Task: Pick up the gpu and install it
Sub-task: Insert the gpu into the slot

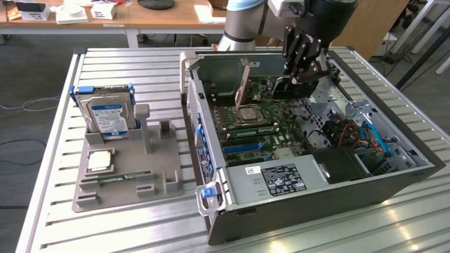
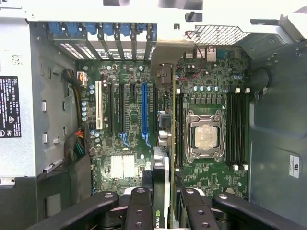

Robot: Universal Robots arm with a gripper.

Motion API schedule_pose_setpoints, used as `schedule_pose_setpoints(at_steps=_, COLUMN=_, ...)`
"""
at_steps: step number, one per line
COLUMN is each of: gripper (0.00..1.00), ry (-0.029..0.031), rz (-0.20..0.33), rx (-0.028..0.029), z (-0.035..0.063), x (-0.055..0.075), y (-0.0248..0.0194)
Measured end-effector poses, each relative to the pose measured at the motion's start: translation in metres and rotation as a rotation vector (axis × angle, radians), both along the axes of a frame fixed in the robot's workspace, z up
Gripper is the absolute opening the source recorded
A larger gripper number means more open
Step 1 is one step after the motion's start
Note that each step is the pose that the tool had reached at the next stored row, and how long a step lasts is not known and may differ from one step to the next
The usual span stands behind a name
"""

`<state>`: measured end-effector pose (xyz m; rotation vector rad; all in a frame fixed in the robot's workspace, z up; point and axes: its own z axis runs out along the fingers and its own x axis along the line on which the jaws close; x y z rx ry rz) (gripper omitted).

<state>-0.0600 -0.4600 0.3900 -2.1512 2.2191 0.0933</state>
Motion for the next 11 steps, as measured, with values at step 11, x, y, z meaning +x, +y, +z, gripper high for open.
schedule_pose_setpoints(at_steps=11, gripper=0.27, ry=0.0004, rz=0.001, rx=0.0000, z=-0.0002, x=-0.0057, y=0.0000)
